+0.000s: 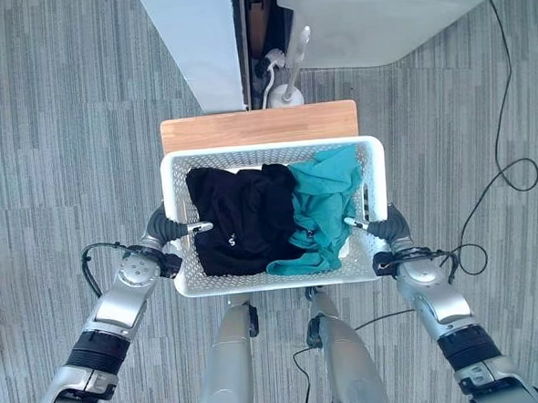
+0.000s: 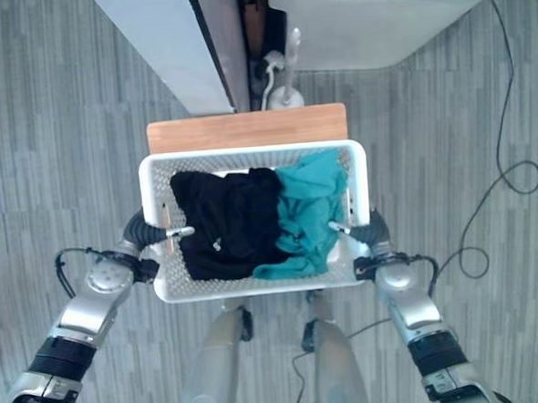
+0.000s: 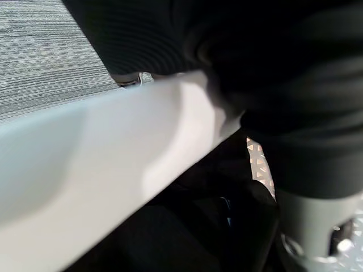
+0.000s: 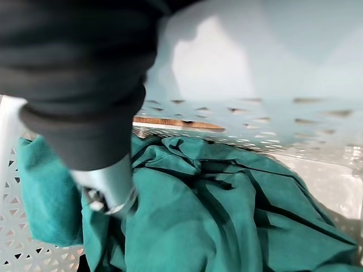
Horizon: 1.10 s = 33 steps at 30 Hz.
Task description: Grab the laundry basket,head to the washer,open it,put in the laundry and shut it.
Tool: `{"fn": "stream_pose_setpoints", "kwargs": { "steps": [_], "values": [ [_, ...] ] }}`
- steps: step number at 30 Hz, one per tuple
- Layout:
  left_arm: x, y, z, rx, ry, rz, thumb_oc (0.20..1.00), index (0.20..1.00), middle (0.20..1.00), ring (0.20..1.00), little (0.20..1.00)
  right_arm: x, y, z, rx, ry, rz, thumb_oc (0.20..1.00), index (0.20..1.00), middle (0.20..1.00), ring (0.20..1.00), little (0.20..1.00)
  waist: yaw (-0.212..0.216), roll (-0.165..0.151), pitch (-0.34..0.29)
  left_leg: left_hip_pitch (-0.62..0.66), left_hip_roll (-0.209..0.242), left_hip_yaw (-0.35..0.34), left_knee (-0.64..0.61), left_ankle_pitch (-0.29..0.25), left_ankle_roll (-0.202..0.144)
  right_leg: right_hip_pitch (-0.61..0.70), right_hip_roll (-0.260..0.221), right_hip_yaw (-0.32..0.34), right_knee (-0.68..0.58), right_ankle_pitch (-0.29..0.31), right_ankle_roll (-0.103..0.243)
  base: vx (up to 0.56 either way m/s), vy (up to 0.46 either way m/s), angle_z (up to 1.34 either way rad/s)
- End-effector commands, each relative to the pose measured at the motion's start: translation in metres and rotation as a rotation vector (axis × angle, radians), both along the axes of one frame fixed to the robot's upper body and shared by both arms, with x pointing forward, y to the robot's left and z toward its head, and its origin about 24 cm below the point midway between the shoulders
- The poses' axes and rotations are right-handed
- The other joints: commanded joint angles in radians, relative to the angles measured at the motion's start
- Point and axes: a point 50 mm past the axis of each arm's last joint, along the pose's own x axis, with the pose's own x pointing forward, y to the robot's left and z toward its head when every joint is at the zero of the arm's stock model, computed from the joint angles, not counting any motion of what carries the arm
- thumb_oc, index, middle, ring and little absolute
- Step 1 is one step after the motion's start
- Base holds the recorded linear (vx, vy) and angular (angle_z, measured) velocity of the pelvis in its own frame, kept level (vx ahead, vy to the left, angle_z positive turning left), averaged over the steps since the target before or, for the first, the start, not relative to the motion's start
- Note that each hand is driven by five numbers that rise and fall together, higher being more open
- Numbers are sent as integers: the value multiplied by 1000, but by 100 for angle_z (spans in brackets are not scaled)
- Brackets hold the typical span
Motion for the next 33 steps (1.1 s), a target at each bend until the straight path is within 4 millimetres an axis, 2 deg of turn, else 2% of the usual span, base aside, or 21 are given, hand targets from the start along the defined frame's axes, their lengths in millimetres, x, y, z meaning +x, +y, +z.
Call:
{"fn": "stream_pose_setpoints", "kwargs": {
  "steps": [1, 9, 18, 22, 24, 28, 33],
  "values": [
    [1, -12, -8, 17, 8, -38, 200, 200, 200, 200, 200, 5, 24, 4, 59, -20, 88, 200, 200, 200, 200, 200, 9, -8, -51, 5, 33, -12, 39, -94, -28, -91, -106, 52, 172, -87, 65, 0, 0, 0],
    [0, -10, -4, 38, -22, -32, 200, 200, 200, 200, 200, 2, 22, 2, 41, -16, 101, 200, 200, 200, 200, 200, 11, -12, -52, 3, 30, -12, 42, -99, -27, -94, -106, 53, 174, -88, 67, 0, 0, 0],
    [-1, -7, 12, 118, -94, -48, 200, 200, 200, 200, 200, -6, 10, 1, 30, -23, 81, 200, 200, 200, 200, 200, 5, -23, -72, 37, 30, -16, 37, -111, -23, -67, -106, 52, 188, -103, 69, 9, 2, 0],
    [-4, -4, 12, 188, -75, -71, 200, 200, 200, 200, 200, -13, 3, -8, 63, 16, 75, 200, 200, 200, 200, 200, 7, -30, -91, 86, 30, -15, 40, -128, -18, -19, -115, 45, 200, -114, 75, 42, 11, 4],
    [-7, -6, 17, 215, -92, -101, 200, 200, 200, 200, 200, -18, -3, -9, 67, 23, 65, 200, 200, 200, 200, 200, 6, -33, -97, 115, 28, -17, 36, -135, -16, -3, -113, 47, 205, -118, 76, 63, 43, 11],
    [-15, -7, 18, 274, -73, -166, 200, 200, 200, 200, 200, -31, -18, -19, 101, 74, 52, 200, 200, 200, 200, 200, 3, -39, -144, 209, 24, -14, 21, -160, -2, 70, -119, 47, 228, -136, 85, 98, 42, 3],
    [-18, -12, 17, 290, -61, -211, 200, 200, 200, 200, 200, -42, -26, -25, 131, 103, 55, 200, 200, 200, 200, 200, -6, -41, -177, 301, 17, -14, 4, -172, 13, 129, -122, 47, 271, -159, 90, 102, 54, -1]
  ]
}}
